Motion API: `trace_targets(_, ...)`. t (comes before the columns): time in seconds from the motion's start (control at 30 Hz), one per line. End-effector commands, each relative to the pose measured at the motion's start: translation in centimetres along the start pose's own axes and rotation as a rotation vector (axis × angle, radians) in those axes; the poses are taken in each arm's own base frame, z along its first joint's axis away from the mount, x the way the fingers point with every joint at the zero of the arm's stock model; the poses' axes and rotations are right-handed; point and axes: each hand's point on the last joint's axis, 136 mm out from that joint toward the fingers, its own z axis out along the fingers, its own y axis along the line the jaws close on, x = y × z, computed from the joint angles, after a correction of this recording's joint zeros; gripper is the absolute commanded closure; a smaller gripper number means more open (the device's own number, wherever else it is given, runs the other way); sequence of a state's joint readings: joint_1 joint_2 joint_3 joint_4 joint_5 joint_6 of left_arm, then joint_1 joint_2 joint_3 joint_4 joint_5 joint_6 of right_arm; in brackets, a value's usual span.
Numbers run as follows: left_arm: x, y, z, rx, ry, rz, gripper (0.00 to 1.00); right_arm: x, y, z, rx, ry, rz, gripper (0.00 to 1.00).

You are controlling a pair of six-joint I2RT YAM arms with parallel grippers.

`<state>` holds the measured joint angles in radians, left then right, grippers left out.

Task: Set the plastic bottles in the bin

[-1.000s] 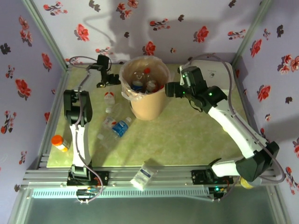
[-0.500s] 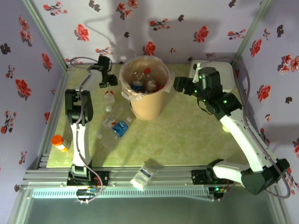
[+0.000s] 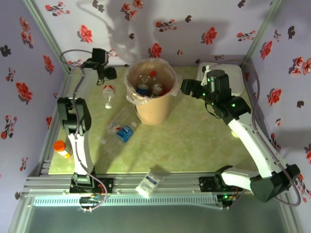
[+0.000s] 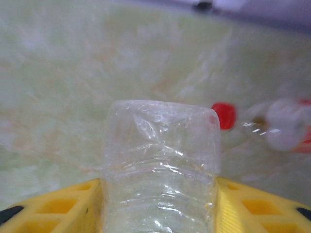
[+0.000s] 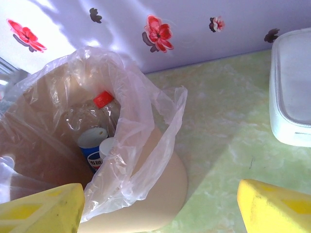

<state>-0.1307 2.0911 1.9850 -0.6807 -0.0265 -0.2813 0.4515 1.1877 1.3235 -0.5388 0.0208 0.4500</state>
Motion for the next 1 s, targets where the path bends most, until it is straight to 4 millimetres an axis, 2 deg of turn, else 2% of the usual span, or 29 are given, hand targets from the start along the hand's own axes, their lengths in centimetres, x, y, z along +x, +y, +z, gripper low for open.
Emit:
trace_targets(0.0,-7.5,-1.8,-10.8,0.076,-0.317,-0.016,0.45,0.0,-0.2,0.7,-0.006,-0.01,0.025,0.18)
trace_targets(0.1,-10.1,-3.1,-17.3,0.144,-0.546,-0.043,0.45,-0.2,-0.4,1.0,-0.006,-0.014,0.036,0.18)
trace_targets(0.2,-11.3,-3.9,-23.4,0.24,-0.788,-0.086,0.51,-0.2,-0.6,1.2,-0.002,-0.012,0.042,0.17)
trace_targets(0.27,-11.4,-4.9,-26.2,0.306,-0.899,-0.09,0.56,0.0,-0.8,1.4,0.002,-0.01,0.048,0.17)
trace_targets(0.33,-11.5,-6.8,-28.6,0.377,-0.971,-0.061,0.56,0.0,-1.0,1.6,0.002,-0.012,0.058,0.18)
trace_targets(0.47,-10.8,-12.7,-31.8,0.541,-1.051,0.06,0.57,-0.1,-0.7,2.1,-0.017,-0.006,0.068,0.18)
trace_targets(0.53,-10.2,-15.1,-32.8,0.607,-1.085,0.107,0.57,-0.2,-0.5,2.2,-0.026,-0.006,0.071,0.18)
trace_targets(0.63,-9.2,-17.9,-33.0,0.683,-1.119,0.151,0.56,-0.1,-0.5,2.4,-0.03,-0.003,0.069,0.18)
trace_targets(0.8,-6.5,-21.8,-30.1,0.758,-1.118,0.211,0.55,0.1,-0.7,2.7,-0.025,0.006,0.067,0.17)
trace_targets(0.97,-4.4,-24.7,-27.9,0.841,-1.083,0.22,0.54,0.5,-0.9,2.9,-0.018,0.015,0.067,0.18)
